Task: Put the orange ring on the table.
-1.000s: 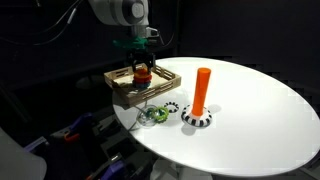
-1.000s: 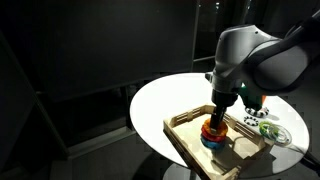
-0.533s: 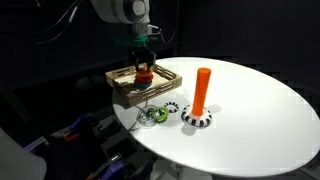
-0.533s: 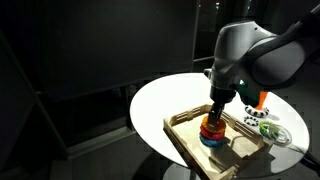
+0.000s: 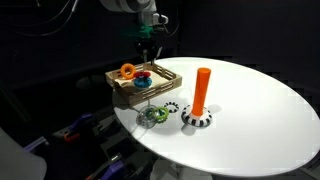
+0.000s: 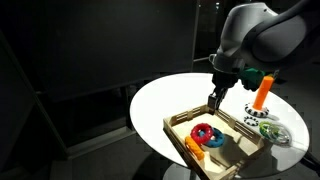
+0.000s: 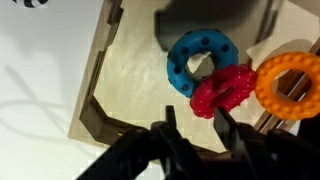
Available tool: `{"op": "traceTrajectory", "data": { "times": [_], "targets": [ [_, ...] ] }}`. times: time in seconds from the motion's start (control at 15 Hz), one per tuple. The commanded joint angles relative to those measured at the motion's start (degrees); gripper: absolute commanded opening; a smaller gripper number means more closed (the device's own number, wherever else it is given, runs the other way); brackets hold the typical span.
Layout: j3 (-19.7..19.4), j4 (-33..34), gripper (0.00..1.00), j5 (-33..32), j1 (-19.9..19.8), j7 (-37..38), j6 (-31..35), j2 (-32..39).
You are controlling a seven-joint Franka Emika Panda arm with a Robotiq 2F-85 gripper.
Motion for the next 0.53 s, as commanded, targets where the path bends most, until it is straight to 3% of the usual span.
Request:
{"op": "traceTrajectory", "data": {
  "times": [0.0,0.07,0.13,0.2,0.4,0.47],
  "targets": [
    [-0.24,-2.03,0.42,1.84,-1.97,-1.61,-0.40,-3.50],
    [-0.19,-2.23,0.47,2.38,-2.34,-1.87,-0.35,-3.78],
    [-0.12,-2.39,0.65,2.68,-2.58,-2.08,-0.30,-3.92],
    [0.12,-2.50,0.74,3.29,-2.80,-2.63,-0.29,-4.03],
    [0.84,-2.78,0.98,4.74,-2.61,-3.68,-0.66,-4.46],
    [1.08,-2.77,1.00,5.07,-2.31,-3.29,-0.98,-4.55]
  ]
}}
